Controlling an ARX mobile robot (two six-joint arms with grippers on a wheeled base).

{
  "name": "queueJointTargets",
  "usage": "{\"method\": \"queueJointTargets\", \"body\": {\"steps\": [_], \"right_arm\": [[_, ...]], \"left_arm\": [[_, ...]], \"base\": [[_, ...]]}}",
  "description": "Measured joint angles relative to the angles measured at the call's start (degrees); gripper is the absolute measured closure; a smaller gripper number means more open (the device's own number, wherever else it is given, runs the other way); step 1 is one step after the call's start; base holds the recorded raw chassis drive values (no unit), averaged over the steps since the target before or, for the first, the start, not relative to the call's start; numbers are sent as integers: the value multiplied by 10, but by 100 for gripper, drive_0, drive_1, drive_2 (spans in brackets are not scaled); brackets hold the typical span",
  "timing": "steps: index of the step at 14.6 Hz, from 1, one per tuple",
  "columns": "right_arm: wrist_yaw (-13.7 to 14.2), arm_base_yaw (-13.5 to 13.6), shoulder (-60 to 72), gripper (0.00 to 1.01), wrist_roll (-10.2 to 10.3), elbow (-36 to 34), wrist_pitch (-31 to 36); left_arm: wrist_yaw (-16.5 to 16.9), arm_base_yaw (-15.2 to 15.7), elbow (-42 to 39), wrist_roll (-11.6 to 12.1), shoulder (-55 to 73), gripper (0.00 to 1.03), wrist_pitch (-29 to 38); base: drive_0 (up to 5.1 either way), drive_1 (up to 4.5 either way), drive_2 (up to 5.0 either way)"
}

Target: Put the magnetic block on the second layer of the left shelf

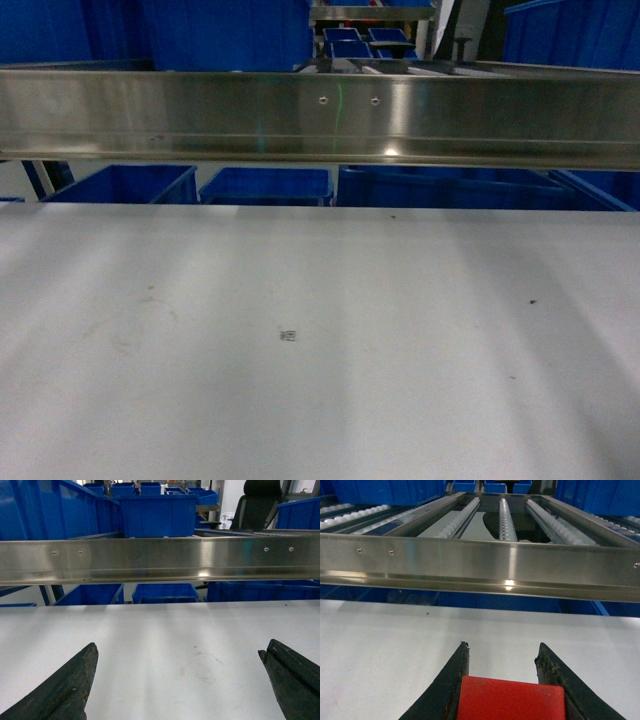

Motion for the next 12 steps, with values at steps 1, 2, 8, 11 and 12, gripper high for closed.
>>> {"method": "queueJointTargets", "body": {"steps": [1, 2, 8, 11, 12], "right_arm": [[0, 0, 0, 67, -1, 0, -3], [0, 0, 0, 67, -3, 0, -1], [0, 0, -1, 67, -3, 0, -3], [0, 0, -1, 67, -3, 0, -3], [0, 0, -1, 67, -3, 0, -3]], "left_arm": [[0, 0, 0, 0, 0, 5, -1], [0, 0, 0, 0, 0, 5, -1], [0, 0, 0, 0, 0, 5, -1], [0, 0, 0, 0, 0, 5, -1], [0, 0, 0, 0, 0, 5, -1]], "base": [[-479, 253, 253], [-488, 244, 244], [-492, 167, 312], [-481, 193, 309], [-481, 165, 337]]}}
